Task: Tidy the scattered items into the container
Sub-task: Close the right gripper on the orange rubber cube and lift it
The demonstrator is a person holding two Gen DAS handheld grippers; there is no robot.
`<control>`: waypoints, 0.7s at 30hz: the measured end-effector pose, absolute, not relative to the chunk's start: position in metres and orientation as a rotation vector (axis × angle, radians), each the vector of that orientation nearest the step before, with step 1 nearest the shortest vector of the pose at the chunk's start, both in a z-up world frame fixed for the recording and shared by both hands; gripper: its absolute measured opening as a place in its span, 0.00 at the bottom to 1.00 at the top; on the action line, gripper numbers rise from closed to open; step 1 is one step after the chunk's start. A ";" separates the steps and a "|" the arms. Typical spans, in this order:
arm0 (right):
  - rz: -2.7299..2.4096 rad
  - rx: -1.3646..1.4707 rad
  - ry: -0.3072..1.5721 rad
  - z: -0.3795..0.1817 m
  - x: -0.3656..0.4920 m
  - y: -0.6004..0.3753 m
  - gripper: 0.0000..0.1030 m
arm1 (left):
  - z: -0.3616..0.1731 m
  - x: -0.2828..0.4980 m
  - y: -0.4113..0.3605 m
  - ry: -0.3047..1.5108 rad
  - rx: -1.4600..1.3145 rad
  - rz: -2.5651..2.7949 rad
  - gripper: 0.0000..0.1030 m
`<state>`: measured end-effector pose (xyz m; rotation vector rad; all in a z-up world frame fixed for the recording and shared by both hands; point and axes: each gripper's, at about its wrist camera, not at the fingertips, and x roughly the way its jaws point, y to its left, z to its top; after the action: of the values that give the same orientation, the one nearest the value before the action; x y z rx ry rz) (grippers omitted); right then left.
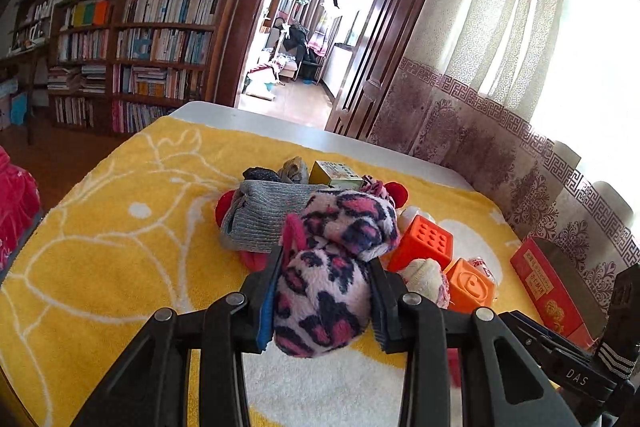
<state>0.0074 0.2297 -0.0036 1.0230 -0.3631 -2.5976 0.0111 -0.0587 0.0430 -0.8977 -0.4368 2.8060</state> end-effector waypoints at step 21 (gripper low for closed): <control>-2.525 1.194 -0.125 -0.016 -0.050 0.199 0.67 | 0.037 0.006 -0.037 -0.388 -0.926 2.749 0.38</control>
<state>-0.0502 0.1990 -0.0162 1.1942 -0.1252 -2.5247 0.0062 -0.0372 0.0374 -0.9261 -0.3878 2.7493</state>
